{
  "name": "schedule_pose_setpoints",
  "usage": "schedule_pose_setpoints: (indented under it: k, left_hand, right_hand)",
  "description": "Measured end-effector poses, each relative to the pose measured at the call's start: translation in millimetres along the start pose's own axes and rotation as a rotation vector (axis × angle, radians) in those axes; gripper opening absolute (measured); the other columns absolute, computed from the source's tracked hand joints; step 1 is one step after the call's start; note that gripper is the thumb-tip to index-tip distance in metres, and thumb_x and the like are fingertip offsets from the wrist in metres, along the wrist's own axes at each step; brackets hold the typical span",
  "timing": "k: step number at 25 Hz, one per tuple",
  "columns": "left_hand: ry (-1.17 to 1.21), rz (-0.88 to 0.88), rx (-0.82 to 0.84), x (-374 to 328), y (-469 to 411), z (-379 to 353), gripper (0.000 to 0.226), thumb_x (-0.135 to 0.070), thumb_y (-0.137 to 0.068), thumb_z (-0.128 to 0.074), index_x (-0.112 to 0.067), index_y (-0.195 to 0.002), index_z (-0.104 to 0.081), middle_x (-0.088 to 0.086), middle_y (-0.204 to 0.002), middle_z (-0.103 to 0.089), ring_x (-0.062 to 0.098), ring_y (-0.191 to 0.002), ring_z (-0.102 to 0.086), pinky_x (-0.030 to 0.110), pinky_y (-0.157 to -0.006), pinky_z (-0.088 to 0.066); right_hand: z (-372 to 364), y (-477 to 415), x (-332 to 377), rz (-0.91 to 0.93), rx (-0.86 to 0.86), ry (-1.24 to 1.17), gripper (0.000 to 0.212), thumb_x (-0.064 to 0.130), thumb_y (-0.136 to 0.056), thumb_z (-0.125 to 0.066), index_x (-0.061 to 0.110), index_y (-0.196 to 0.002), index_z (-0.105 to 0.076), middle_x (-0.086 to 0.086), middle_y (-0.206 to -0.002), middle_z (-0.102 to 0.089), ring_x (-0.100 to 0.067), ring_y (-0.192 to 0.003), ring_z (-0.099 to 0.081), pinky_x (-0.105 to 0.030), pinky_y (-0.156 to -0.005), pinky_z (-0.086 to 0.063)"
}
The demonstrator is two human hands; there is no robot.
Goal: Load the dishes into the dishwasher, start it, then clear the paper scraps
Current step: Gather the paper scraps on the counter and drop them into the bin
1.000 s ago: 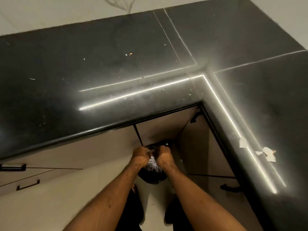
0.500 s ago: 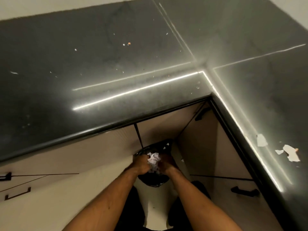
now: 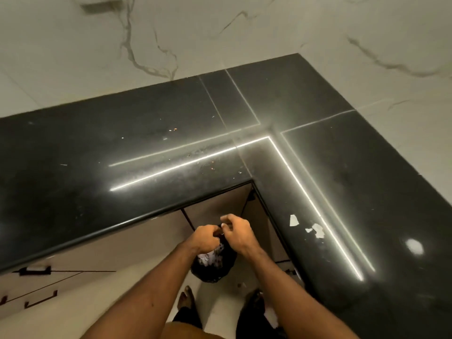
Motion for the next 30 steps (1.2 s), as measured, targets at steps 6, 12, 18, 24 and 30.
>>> schedule_pose_setpoints:
  k: [6, 12, 18, 24, 30]
  left_hand:
    - [0.520, 0.034, 0.026, -73.1, -13.8, -52.3, 0.043, -0.016, -0.097, -0.049, -0.020, -0.138, -0.061, -0.001, -0.123, -0.072, 0.014, -0.106, -0.068, 0.032, -0.095, -0.054]
    - [1.364, 0.130, -0.076, -158.1, 13.2, -81.5, 0.020, -0.029, -0.110, -0.044, -0.022, -0.116, -0.062, 0.002, -0.123, -0.066, 0.019, -0.112, -0.065, 0.036, -0.096, -0.054]
    - [1.760, 0.065, -0.196, -168.8, 11.7, -100.3, 0.055, -0.048, -0.108, -0.039, -0.018, -0.153, -0.046, 0.000, -0.161, -0.040, 0.020, -0.147, -0.040, 0.037, -0.123, -0.029]
    - [1.959, 0.033, -0.385, -178.7, -1.6, -116.2, 0.056, -0.049, -0.110, -0.029, -0.018, -0.151, -0.050, 0.005, -0.157, -0.049, 0.023, -0.143, -0.046, 0.045, -0.124, -0.029]
    - [2.069, 0.106, -0.323, -177.7, -2.3, -118.6, 0.050, -0.041, -0.112, -0.030, -0.016, -0.150, -0.050, 0.010, -0.153, -0.051, 0.029, -0.138, -0.050, 0.047, -0.117, -0.038]
  right_hand:
    - [102.8, 63.7, -25.1, 0.293, -0.252, 0.063, 0.032, 0.024, -0.105, -0.054, 0.028, -0.135, -0.065, 0.011, -0.141, -0.062, -0.002, -0.134, -0.052, -0.028, -0.116, -0.042]
    - [142.4, 103.9, -77.0, 0.494, -0.245, 0.314, 0.050, 0.036, -0.111, -0.048, 0.022, -0.158, -0.043, 0.008, -0.168, -0.032, -0.006, -0.157, -0.020, -0.040, -0.129, -0.022]
    - [187.7, 125.5, -125.1, 0.244, -0.403, 0.345, 0.072, 0.054, -0.110, -0.034, 0.018, -0.168, -0.009, 0.005, -0.175, 0.001, -0.009, -0.160, 0.006, -0.040, -0.132, -0.006]
    - [167.2, 107.1, -134.4, 0.208, -0.307, 0.507, 0.078, 0.063, -0.109, -0.014, 0.013, -0.167, -0.001, -0.001, -0.175, 0.007, -0.013, -0.160, 0.014, -0.041, -0.132, -0.005]
    - [133.5, 85.2, -92.9, 0.402, -0.092, 0.439, 0.069, 0.057, -0.110, -0.008, 0.018, -0.167, -0.003, 0.005, -0.174, 0.005, -0.003, -0.158, 0.014, -0.038, -0.131, -0.003]
Point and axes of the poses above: each hand's wrist, its own y-axis away from the middle knuckle, its own z-axis out of the back of the hand, x = y × z, the point moved 8 cm from there along -y, towards the middle knuckle
